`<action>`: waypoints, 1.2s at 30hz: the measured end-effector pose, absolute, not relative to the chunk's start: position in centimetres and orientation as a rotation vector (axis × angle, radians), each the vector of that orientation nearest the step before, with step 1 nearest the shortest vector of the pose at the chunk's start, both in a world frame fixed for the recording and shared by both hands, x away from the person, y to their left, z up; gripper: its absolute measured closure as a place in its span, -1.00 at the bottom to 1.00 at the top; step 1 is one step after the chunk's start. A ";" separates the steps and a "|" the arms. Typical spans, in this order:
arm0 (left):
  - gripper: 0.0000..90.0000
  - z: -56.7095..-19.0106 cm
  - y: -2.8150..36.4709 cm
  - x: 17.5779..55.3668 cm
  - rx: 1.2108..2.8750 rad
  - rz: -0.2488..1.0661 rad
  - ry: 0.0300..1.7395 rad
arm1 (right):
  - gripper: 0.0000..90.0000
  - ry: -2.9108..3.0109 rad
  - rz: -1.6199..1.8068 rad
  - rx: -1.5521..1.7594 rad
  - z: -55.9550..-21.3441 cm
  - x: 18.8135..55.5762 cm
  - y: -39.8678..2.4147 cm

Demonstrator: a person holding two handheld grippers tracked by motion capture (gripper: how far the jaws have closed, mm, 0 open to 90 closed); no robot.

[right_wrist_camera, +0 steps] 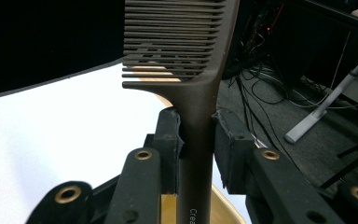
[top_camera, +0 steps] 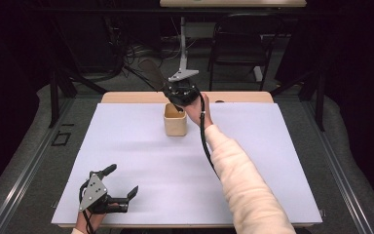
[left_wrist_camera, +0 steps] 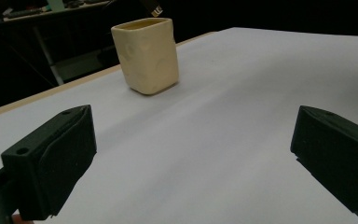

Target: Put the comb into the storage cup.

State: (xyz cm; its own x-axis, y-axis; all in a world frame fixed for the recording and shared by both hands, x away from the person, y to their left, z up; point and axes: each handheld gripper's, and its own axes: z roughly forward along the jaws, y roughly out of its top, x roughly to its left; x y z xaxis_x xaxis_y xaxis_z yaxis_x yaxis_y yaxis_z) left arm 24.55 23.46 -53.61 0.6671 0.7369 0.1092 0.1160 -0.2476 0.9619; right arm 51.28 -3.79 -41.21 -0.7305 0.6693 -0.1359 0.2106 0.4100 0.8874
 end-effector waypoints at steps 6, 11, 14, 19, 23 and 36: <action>-1.00 -53.6 23.5 24.6 1.750 0.682 0.687 | 0.60 2.201 1.275 0.746 -41.7 51.4 -3.6; -1.00 -53.6 23.4 24.6 1.749 0.680 0.688 | 0.60 2.210 1.270 0.748 -42.1 51.4 -3.6; -1.00 -53.6 23.5 24.6 1.750 0.681 0.687 | 0.60 2.212 1.271 0.748 -42.3 51.5 -3.6; -1.00 -53.6 23.5 24.5 1.751 0.683 0.686 | 0.60 2.220 1.270 0.749 -42.6 51.5 -3.5; -1.00 -53.6 23.5 24.5 1.749 0.681 0.687 | 0.60 2.232 1.260 0.754 -42.9 51.5 -3.5; -1.00 -53.6 23.5 24.5 1.749 0.680 0.688 | 0.60 2.257 1.256 0.750 -43.6 51.7 -3.3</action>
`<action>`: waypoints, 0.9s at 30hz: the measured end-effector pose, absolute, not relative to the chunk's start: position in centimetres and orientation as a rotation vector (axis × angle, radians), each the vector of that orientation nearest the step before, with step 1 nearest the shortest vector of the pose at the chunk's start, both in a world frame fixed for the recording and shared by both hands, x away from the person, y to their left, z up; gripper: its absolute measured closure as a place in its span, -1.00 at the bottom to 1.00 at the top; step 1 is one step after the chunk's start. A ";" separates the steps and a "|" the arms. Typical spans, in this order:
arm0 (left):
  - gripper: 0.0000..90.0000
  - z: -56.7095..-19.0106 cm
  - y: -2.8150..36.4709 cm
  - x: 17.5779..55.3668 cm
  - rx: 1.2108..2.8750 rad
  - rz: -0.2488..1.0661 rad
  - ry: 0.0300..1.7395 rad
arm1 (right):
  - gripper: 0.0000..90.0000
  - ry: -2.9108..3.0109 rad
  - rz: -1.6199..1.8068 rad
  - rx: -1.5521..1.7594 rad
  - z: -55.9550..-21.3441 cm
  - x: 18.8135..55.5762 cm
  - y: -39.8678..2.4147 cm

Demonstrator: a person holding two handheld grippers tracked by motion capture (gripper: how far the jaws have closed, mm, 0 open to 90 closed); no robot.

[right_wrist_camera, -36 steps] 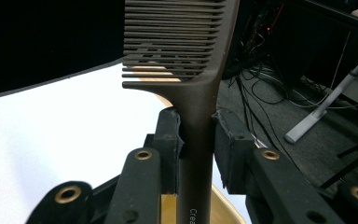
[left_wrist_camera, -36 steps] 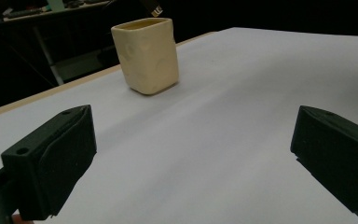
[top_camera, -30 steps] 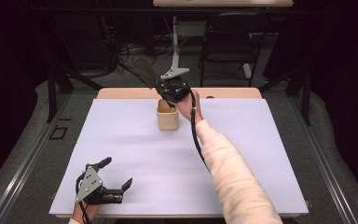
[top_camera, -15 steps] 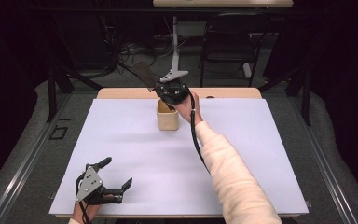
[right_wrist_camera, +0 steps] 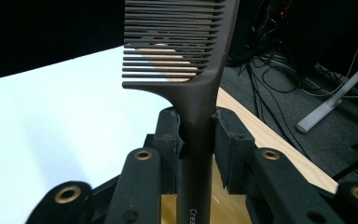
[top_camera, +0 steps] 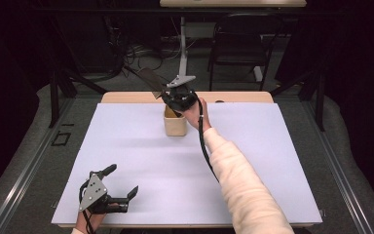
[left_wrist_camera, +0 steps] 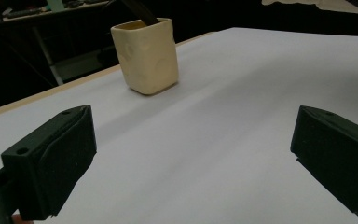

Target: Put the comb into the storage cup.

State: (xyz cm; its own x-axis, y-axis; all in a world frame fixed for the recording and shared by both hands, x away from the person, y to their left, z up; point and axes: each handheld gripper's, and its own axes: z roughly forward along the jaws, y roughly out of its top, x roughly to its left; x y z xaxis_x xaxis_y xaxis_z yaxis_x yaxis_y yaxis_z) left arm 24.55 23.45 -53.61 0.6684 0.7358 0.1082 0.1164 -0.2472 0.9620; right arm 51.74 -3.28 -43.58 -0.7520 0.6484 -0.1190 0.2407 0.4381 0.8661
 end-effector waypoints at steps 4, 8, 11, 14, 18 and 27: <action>-1.00 -53.6 23.5 24.5 1.749 0.681 0.688 | 0.60 2.265 1.256 0.757 -43.8 51.7 -3.3; -1.00 -53.6 23.5 24.5 1.751 0.683 0.687 | 0.60 2.275 1.247 0.755 -43.9 51.8 -3.3; -1.00 -53.6 23.5 24.5 1.750 0.682 0.688 | 0.60 2.278 1.243 0.754 -44.1 51.8 -3.3; -1.00 -53.6 23.5 24.5 1.751 0.683 0.686 | 0.60 2.287 1.239 0.765 -44.4 51.9 -3.4; -1.00 -53.6 23.5 24.5 1.750 0.682 0.688 | 0.60 2.296 1.232 0.769 -44.7 52.0 -3.5; -1.00 -53.6 23.5 24.5 1.751 0.683 0.686 | 0.60 2.317 1.218 0.771 -45.1 52.1 -3.5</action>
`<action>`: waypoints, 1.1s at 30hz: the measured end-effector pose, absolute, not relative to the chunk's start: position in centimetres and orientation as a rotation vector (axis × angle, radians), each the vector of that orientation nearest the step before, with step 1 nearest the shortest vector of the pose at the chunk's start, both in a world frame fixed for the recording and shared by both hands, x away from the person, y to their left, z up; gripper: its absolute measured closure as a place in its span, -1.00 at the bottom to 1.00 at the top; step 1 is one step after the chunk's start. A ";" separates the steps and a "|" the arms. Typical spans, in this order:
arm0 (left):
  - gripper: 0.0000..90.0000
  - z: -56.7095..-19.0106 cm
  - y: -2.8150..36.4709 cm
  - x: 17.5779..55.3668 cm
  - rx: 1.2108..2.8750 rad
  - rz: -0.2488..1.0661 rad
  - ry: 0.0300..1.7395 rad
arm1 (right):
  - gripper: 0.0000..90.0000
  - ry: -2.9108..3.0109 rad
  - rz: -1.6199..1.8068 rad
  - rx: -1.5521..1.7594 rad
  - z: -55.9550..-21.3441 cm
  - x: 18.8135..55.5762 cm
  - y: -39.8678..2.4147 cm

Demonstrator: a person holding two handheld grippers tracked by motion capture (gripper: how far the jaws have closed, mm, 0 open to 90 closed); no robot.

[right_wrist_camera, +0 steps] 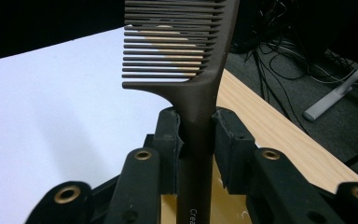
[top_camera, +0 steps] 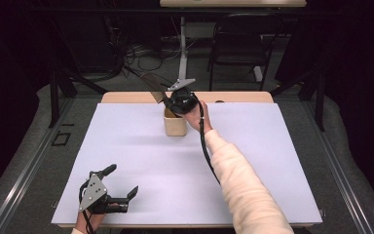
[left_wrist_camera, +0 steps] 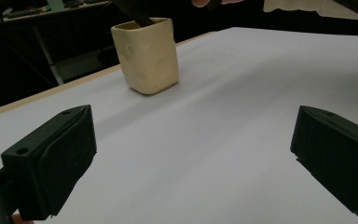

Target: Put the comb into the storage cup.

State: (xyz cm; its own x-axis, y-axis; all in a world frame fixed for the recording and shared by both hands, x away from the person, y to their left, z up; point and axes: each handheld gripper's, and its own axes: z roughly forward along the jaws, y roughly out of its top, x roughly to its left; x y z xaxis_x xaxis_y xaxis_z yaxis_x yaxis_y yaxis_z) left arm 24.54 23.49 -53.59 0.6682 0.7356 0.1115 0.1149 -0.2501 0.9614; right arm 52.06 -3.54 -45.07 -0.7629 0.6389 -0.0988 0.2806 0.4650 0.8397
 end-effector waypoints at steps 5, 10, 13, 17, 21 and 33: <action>-1.00 -53.6 23.5 24.5 1.751 0.685 0.687 | 0.60 2.325 1.213 0.773 -45.3 52.1 -3.5; -1.00 -53.6 23.5 24.5 1.751 0.685 0.686 | 0.59 2.331 1.199 0.774 -45.5 52.1 -3.5; -1.00 -53.6 23.5 24.5 1.752 0.686 0.687 | 0.59 2.340 1.185 0.777 -45.6 52.1 -3.5; -1.00 -53.6 23.5 24.5 1.751 0.685 0.686 | 0.59 2.344 1.171 0.763 -45.7 52.0 -3.6; -1.00 -53.6 23.5 24.5 1.752 0.687 0.686 | 0.58 2.356 1.152 0.755 -45.7 51.9 -3.5; -1.00 -53.5 23.5 24.5 1.752 0.689 0.686 | -0.68 2.454 1.068 0.803 -44.2 50.5 -4.5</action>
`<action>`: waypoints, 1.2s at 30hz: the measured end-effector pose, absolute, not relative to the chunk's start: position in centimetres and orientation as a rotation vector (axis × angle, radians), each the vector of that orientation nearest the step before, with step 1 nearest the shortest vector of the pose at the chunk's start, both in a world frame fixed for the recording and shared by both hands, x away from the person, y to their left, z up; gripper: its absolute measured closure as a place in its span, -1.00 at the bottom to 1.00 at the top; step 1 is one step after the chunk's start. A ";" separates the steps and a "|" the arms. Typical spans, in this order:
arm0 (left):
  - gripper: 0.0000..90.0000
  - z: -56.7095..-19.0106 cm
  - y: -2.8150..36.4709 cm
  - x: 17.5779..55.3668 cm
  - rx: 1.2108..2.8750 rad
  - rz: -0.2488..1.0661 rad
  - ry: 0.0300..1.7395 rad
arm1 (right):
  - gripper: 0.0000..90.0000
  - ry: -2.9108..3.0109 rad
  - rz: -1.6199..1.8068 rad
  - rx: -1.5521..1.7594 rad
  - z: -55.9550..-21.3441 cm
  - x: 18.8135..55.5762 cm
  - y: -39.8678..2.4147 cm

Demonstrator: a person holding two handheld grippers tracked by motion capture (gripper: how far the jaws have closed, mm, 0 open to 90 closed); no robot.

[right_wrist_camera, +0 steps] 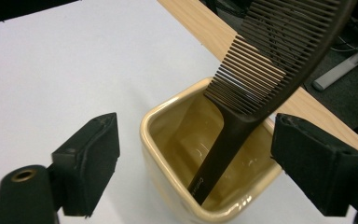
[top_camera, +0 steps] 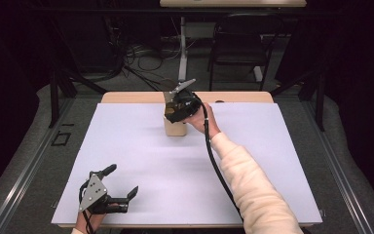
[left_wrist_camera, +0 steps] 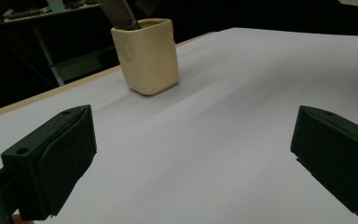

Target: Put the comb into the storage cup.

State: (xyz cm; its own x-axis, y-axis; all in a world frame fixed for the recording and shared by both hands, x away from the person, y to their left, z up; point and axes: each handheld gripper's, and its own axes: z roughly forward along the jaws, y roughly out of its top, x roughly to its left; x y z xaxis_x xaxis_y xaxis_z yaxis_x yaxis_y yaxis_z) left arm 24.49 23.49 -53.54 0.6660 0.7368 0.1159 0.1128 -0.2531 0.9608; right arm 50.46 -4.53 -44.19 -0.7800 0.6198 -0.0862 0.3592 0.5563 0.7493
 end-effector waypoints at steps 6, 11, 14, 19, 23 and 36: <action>-1.00 -53.6 23.5 24.5 1.752 0.687 0.686 | -0.79 2.466 1.104 0.805 -43.4 49.8 -5.7; -1.00 -53.5 23.4 24.5 1.754 0.689 0.685 | -0.88 2.488 1.113 0.804 -43.1 49.3 -6.6; -1.00 -53.5 23.4 24.5 1.756 0.692 0.683 | -0.95 2.500 1.122 0.814 -43.1 48.9 -7.2; -1.00 -53.6 23.4 24.5 1.755 0.690 0.685 | -1.00 2.512 1.120 0.805 -43.0 48.2 -8.3; -1.00 -53.6 23.4 24.5 1.755 0.686 0.686 | -1.00 2.517 1.137 0.803 -42.9 47.6 -9.1; -1.00 -53.6 23.4 24.5 1.753 0.684 0.689 | -1.00 2.536 1.146 0.782 -43.1 45.5 -11.3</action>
